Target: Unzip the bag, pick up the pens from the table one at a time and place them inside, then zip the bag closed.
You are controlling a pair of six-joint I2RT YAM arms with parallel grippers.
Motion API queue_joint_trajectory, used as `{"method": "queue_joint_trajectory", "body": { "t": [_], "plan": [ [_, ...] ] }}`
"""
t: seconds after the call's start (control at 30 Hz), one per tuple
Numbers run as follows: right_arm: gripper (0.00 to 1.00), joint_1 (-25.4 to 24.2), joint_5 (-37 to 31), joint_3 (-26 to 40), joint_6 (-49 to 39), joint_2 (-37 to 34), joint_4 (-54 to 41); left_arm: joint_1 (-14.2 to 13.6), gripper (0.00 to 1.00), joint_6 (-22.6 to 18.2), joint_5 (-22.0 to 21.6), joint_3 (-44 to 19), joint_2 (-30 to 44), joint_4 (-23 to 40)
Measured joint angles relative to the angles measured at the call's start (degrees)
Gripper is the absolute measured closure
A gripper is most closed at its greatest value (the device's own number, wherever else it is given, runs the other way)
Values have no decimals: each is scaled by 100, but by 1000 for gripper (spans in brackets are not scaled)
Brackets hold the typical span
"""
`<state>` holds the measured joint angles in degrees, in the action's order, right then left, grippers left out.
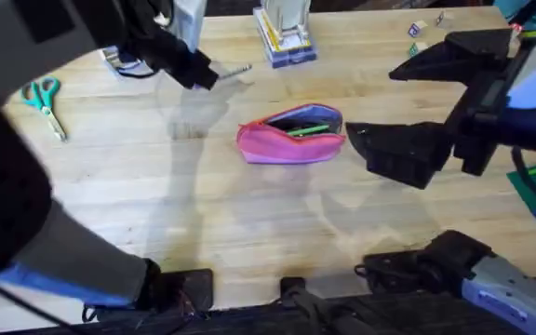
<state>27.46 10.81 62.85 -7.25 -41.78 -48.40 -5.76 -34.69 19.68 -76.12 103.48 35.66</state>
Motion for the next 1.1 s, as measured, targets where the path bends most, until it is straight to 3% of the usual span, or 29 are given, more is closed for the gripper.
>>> {"method": "queue_joint_trajectory", "body": {
  "t": [0.27,0.5,0.6,0.63,0.8,0.97,1.1],
  "plan": [
    [3,0,0,0,0,0,0,-71,960,66,-2,0,-1141,544],
    [3,0,0,2,0,134,-2,-543,960,158,0,0,-1987,1052],
    [3,0,0,25,0,292,-7,-846,960,238,-2,0,-2266,1219],
    [3,0,0,100,0,561,-7,-1322,960,374,0,0,-2486,1304],
    [3,0,0,118,0,899,-16,-1998,960,645,-3,0,-2497,1302],
    [3,0,2,120,0,1088,-181,-2555,960,882,-199,0,-2463,1302],
    [3,0,0,125,0,1115,-379,-2804,960,991,-328,0,-2454,1298]
  ]
}}
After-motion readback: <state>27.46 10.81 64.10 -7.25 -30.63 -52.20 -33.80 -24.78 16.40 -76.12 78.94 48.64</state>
